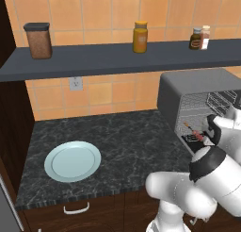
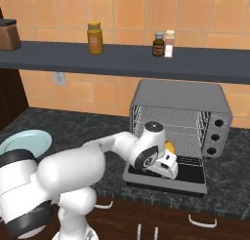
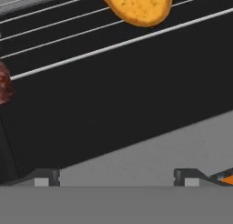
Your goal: Pick up the kebab skewer and baguette bread, and place them inside the toaster oven. Close the toaster oven door and start by setting the timer.
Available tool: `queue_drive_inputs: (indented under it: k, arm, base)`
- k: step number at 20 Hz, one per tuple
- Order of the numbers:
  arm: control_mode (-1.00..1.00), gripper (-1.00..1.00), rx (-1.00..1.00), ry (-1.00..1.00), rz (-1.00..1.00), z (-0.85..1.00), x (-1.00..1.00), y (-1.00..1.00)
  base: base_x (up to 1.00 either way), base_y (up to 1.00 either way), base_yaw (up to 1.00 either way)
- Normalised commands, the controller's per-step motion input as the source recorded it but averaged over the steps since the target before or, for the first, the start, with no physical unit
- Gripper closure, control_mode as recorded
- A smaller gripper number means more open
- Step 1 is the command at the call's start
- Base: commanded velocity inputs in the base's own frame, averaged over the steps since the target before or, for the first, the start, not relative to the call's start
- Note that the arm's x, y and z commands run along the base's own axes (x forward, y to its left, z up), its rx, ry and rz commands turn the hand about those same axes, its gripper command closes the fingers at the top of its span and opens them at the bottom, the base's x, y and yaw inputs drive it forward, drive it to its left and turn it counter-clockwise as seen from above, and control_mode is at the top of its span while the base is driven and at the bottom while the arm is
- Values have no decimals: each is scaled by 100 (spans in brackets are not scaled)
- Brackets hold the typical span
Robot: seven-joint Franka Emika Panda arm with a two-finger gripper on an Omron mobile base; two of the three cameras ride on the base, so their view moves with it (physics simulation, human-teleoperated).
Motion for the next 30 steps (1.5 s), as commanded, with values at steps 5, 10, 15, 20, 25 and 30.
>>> queue_drive_inputs:
  k: [5,10,15,20,25,30]
  arm:
    - [-100,-100,-13,0,0,-2,-46,1]
    - [-100,-100,-10,0,0,-1,-10,0]
    - [-100,-100,-3,0,-1,0,24,-3]
    - [-100,-100,0,0,0,0,10,-26]
    - [-100,-100,0,0,-1,0,23,-17]
    - [-100,-100,0,0,0,0,11,-2]
  base:
    - [0,0,0]
    - [0,0,0]
    - [0,0,0]
    - [0,0,0]
    - [0,0,0]
    - [0,0,0]
